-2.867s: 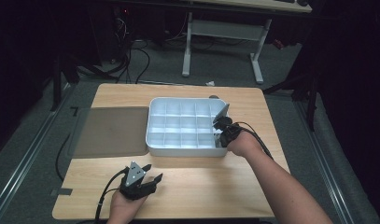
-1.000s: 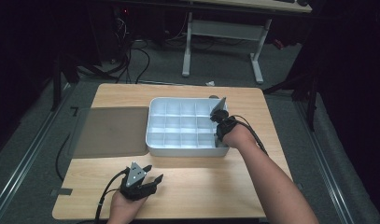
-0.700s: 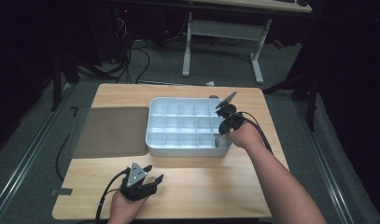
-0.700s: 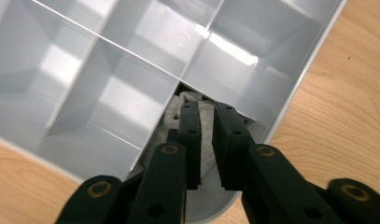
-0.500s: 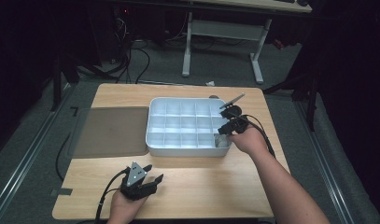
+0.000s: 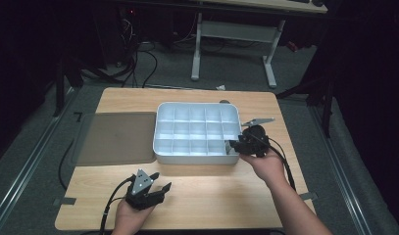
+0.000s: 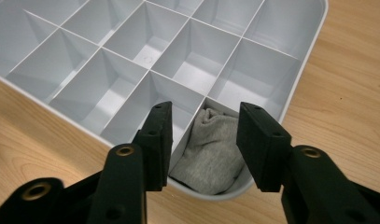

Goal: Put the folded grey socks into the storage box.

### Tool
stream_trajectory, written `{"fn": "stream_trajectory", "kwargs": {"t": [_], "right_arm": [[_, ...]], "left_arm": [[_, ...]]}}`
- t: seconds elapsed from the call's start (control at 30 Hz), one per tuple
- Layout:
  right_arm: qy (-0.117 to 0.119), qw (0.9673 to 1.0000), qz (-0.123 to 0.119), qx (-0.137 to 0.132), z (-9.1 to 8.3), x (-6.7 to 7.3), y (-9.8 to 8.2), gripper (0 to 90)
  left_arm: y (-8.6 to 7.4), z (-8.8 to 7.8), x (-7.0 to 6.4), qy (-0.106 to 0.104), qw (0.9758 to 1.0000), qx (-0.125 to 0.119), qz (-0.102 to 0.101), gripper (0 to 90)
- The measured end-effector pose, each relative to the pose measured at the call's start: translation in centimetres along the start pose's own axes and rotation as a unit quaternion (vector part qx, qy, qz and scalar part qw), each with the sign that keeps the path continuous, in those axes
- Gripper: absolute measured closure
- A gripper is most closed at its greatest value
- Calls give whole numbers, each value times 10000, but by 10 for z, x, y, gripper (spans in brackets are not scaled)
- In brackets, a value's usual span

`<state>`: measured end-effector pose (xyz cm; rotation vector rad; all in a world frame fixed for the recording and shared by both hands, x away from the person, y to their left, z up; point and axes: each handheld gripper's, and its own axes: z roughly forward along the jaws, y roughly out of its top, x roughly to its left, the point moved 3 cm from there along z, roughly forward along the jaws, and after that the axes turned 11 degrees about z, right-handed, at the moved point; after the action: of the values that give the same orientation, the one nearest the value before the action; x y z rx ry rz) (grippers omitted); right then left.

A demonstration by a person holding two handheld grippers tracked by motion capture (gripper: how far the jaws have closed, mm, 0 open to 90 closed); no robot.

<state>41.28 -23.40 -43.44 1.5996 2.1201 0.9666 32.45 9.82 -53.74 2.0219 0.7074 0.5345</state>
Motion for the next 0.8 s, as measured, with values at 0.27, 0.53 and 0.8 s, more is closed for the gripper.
{"fn": "stream_trajectory", "kwargs": {"t": [0.27, 0.53, 0.8], "right_arm": [[492, 9951, -57, -861, -9, 6, -55, 469], [326, 9913, -130, -1265, -4, 10, -119, 444], [355, 9878, 214, -1500, -3, 5, -148, 474]], "left_arm": [[-1, -1, 1, -36, 10000, 28, -83, 410], [-1, -4, -1, 26, 9999, -55, -114, 405], [2, 1, -10, -40, 10000, -1, 14, 403]]}}
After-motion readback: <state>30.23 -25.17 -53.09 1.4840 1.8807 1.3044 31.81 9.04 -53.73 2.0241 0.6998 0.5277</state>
